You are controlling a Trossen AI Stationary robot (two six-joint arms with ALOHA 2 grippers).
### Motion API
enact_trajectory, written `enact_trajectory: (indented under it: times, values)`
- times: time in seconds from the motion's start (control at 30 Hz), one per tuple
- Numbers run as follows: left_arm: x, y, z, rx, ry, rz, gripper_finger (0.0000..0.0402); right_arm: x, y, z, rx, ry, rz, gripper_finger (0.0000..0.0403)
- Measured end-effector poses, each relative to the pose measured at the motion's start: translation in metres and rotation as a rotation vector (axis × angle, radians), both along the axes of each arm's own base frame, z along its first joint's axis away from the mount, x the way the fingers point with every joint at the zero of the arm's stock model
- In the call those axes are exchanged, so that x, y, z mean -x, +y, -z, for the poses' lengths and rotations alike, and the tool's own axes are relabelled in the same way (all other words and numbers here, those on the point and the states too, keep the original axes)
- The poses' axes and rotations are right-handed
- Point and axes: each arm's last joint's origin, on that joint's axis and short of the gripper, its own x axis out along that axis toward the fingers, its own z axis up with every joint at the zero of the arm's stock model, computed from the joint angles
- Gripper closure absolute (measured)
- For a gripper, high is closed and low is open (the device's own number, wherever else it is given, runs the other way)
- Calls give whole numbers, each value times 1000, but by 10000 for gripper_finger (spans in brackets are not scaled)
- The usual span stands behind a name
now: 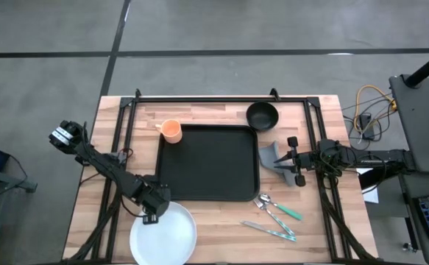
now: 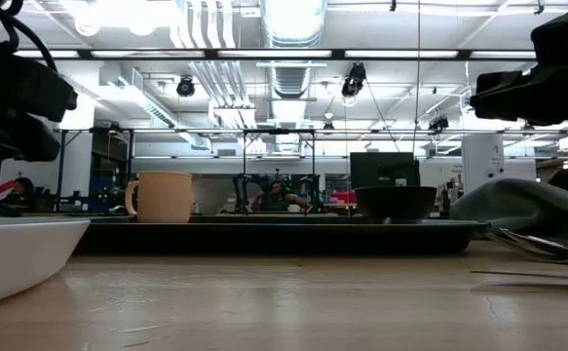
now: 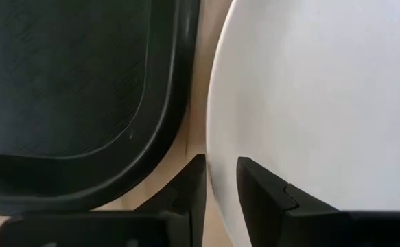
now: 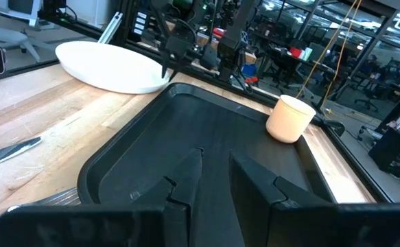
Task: Set up tray
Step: Put the plate on the bottom left of the serving tray
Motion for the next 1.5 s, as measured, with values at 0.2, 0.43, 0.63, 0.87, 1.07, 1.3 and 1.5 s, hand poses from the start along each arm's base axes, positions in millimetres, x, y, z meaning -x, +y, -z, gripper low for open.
enact_trajectory:
  times: [0.2,0.43,0.63,0.87,1.07,1.3,1.5]
  values:
    - [3,2,5,-8,19,0,339,0,0,0,0,0,0,339]
    - [3,2,4,-11,16,25,356,0,0,0,0,0,0,339]
    - [2,2,4,-5,10,63,394,0,0,0,0,0,0,339]
    - [0,0,1,6,-7,83,399,0,0,0,0,0,0,339]
    - [-14,-9,-20,18,-100,145,401,0,0,0,0,0,0,339]
    - [-30,-16,-51,-46,-240,249,401,0,0,0,0,0,0,339]
    - [-37,-13,-74,-227,-315,219,401,0,0,0,0,0,0,339]
